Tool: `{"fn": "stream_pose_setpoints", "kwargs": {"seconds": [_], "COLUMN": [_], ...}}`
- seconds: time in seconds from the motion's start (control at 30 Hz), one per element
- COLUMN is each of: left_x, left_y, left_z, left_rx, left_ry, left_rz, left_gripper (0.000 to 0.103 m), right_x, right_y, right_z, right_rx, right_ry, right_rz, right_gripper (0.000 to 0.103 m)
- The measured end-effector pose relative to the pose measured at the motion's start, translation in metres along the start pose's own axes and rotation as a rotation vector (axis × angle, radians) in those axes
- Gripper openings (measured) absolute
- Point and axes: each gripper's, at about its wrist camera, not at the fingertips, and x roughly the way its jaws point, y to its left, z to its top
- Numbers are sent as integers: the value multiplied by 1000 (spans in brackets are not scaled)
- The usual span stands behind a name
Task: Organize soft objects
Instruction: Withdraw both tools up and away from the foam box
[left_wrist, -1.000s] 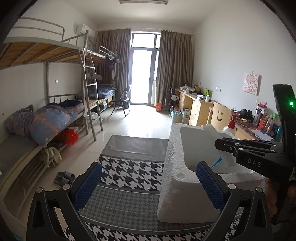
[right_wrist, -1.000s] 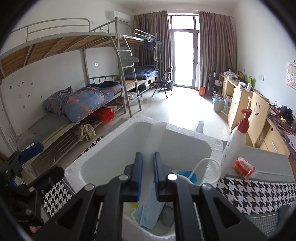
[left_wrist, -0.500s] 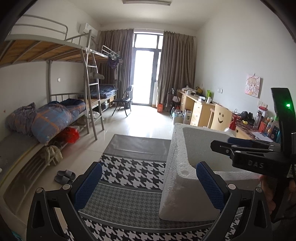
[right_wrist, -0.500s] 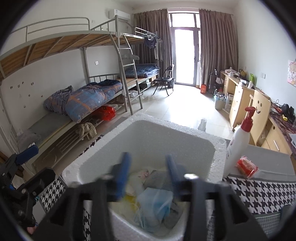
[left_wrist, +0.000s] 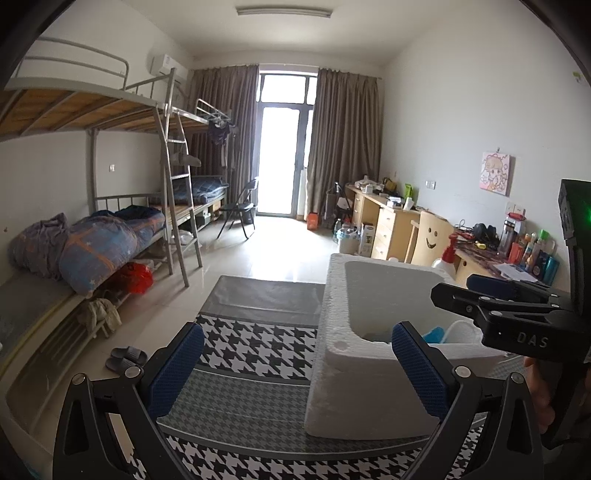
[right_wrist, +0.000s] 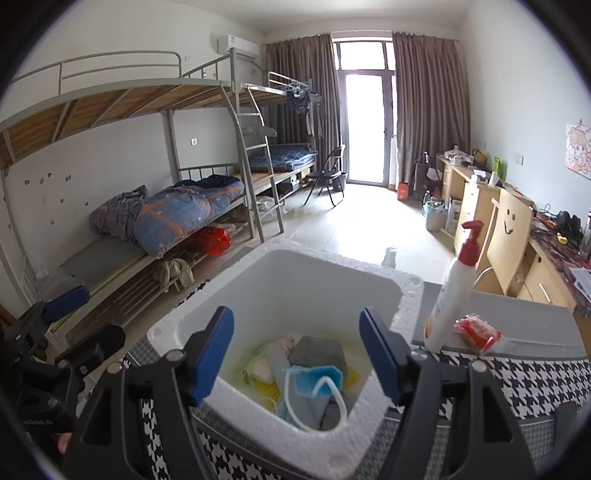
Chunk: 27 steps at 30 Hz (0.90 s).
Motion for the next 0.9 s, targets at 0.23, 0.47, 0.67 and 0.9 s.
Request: {"fn": "stream_pose_setpoints", "kwargs": {"seconds": [0.23,0.47,0.67,0.9], "left_x": [-11,-24,-34,-46], "left_y": [-12,-23,-30,-38], "left_z": [1,1,1,-3], "left_rx": [6,19,25,27], "left_ry": [-12,-27,-40,-64], "left_rz": [-23,-46,-65,-91], "left_gripper": [102,102,102,102], "right_x": [-25,-46,-62,-84], "right_y": [-1,-4,-5,-9], "right_z": [-7,-15,-22,-34], "right_rx": [-13,9,17,40], "right_ry": [-57,-97,-116,-146], "right_rz": [-13,-6,-17,-39], "right_gripper": [90,97,97,98]}}
